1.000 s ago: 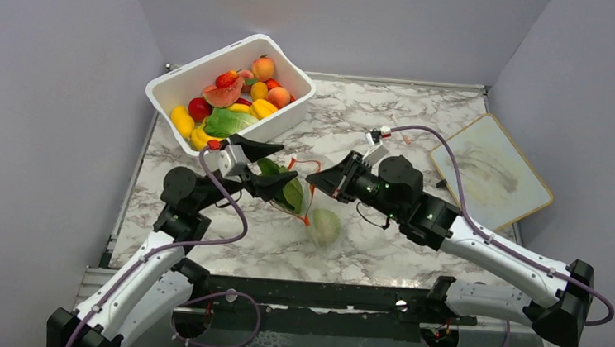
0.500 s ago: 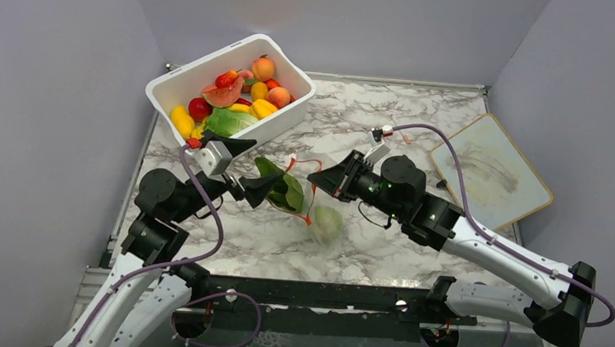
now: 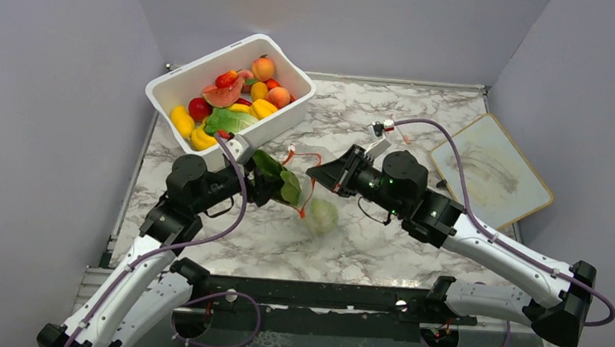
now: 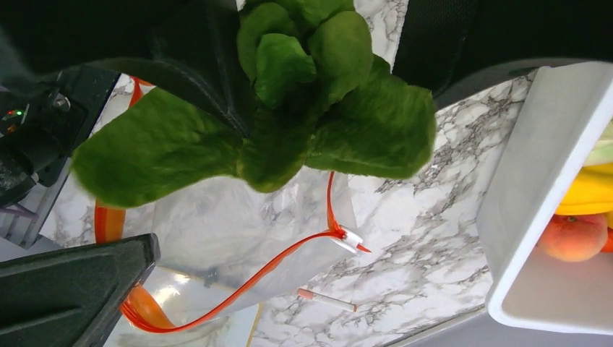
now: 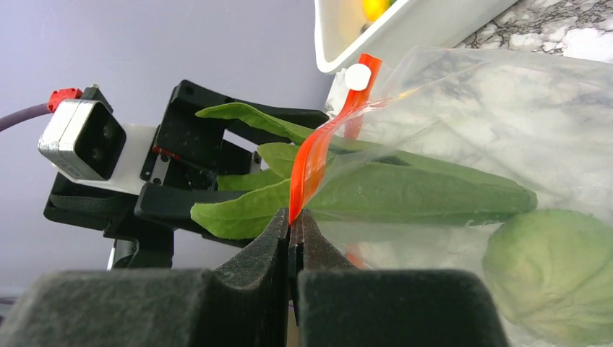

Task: Place the food in the zip-top bag and seal the zipper
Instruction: Place the fake vegetable in the zipper food storage bag.

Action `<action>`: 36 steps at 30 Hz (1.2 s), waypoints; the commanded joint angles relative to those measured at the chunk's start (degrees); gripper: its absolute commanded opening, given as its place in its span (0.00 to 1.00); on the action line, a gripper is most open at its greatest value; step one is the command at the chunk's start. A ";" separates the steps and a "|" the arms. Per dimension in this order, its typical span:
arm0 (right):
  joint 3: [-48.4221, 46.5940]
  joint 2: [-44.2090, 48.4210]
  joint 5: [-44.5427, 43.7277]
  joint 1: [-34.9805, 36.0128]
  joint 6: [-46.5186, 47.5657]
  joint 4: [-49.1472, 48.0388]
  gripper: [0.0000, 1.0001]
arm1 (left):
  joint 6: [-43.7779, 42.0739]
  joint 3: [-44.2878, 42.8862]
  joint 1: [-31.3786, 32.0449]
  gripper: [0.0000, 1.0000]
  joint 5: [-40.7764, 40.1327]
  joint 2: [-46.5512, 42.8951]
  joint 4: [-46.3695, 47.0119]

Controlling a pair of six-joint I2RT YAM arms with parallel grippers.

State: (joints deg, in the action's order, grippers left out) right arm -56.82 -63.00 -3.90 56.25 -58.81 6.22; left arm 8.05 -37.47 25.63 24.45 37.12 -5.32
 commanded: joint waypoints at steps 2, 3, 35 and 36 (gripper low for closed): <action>-0.48 0.81 -0.55 -0.18 0.35 -2.31 0.01 | -2.81 -1.92 0.16 0.49 2.89 -0.40 -0.07; -0.27 0.84 -0.41 -0.24 0.48 -2.31 0.01 | -3.11 -2.18 0.17 0.38 3.55 -0.59 -0.19; 8.57 -2.15 12.28 -0.17 -3.07 -22.17 0.01 | 15.03 19.74 0.19 0.00 0.39 -7.98 40.18; 8.27 -2.70 12.82 -0.17 -3.18 -22.59 0.01 | 14.83 20.36 0.20 0.00 0.31 -8.00 41.73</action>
State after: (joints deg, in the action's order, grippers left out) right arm -46.92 -63.79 4.58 56.23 -61.28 -9.76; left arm 22.81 -19.27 25.63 26.26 30.09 23.79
